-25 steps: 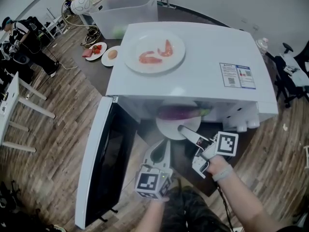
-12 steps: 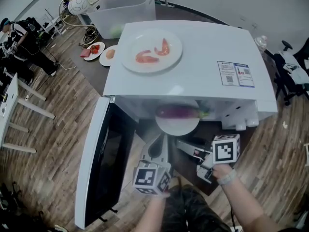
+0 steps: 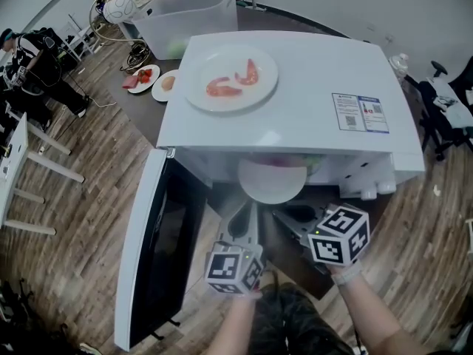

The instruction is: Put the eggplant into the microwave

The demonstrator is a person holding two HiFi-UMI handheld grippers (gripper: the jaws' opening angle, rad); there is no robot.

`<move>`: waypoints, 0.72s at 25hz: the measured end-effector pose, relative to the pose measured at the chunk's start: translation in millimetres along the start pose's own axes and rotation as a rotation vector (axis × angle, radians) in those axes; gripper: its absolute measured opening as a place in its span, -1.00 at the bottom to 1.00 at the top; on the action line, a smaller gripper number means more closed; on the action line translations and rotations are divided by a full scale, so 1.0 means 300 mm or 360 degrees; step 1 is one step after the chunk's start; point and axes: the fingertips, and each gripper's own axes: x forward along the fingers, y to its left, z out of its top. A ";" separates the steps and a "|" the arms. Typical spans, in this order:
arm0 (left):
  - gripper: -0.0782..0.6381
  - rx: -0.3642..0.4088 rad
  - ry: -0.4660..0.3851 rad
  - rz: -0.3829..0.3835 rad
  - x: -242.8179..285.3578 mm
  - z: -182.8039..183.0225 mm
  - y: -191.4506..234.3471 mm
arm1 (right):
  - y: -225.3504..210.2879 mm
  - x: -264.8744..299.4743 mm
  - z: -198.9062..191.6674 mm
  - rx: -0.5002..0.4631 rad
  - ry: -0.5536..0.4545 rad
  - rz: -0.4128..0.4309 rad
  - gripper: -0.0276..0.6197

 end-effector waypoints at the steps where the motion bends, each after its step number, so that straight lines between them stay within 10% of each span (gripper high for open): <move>1: -0.78 0.0002 0.0003 -0.0006 0.004 -0.002 -0.003 | -0.002 0.003 0.006 0.0003 -0.0006 -0.0003 -0.91; 18: -0.78 0.0031 0.0045 -0.0147 0.055 0.005 -0.069 | -0.091 0.025 0.064 0.0073 -0.0047 -0.0069 -0.91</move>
